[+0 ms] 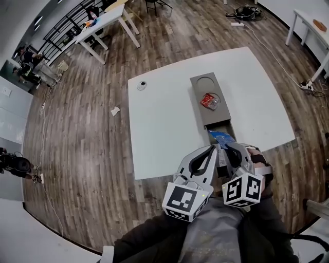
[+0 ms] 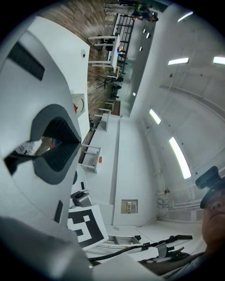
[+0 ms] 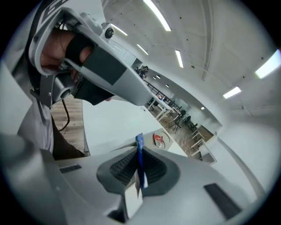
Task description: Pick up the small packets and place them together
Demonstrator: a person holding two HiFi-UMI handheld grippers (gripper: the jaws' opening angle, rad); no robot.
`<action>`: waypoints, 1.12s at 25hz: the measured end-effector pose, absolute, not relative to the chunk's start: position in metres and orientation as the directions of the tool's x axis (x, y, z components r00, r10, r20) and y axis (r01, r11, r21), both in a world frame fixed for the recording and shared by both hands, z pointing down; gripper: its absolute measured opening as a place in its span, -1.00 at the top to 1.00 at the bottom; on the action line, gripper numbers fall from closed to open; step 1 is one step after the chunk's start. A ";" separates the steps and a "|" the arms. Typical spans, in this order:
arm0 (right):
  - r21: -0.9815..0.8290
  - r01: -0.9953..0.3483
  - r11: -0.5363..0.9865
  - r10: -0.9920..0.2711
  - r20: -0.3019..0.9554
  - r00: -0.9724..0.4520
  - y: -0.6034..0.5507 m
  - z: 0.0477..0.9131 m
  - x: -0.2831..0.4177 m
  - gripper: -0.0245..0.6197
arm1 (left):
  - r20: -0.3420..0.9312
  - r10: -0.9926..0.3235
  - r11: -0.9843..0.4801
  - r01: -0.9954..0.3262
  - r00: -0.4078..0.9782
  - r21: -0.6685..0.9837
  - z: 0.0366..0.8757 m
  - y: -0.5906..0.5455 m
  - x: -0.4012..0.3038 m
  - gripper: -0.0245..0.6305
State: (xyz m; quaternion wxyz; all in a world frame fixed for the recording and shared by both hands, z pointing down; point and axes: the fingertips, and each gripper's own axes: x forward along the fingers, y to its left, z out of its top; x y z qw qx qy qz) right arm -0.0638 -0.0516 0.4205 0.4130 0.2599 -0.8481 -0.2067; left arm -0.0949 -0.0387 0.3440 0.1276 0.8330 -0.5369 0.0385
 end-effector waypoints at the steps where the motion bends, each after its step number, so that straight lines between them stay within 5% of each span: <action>1: 0.570 -0.272 0.776 -0.616 0.587 -0.525 -0.053 0.418 -0.064 0.84 | 0.200 -0.886 -0.388 -0.905 0.419 0.173 0.344 -0.039 -0.095 0.92; 16: 0.636 -0.349 0.688 -0.711 0.498 -0.496 -0.134 0.389 -0.080 0.84 | 0.209 -0.900 -0.345 -0.918 0.383 0.197 0.342 -0.092 -0.135 0.92; 28: 0.679 -0.261 0.686 -0.715 0.565 -0.411 -0.196 0.434 -0.123 0.84 | 0.284 -0.904 -0.243 -0.931 0.320 0.274 0.380 -0.138 -0.195 0.92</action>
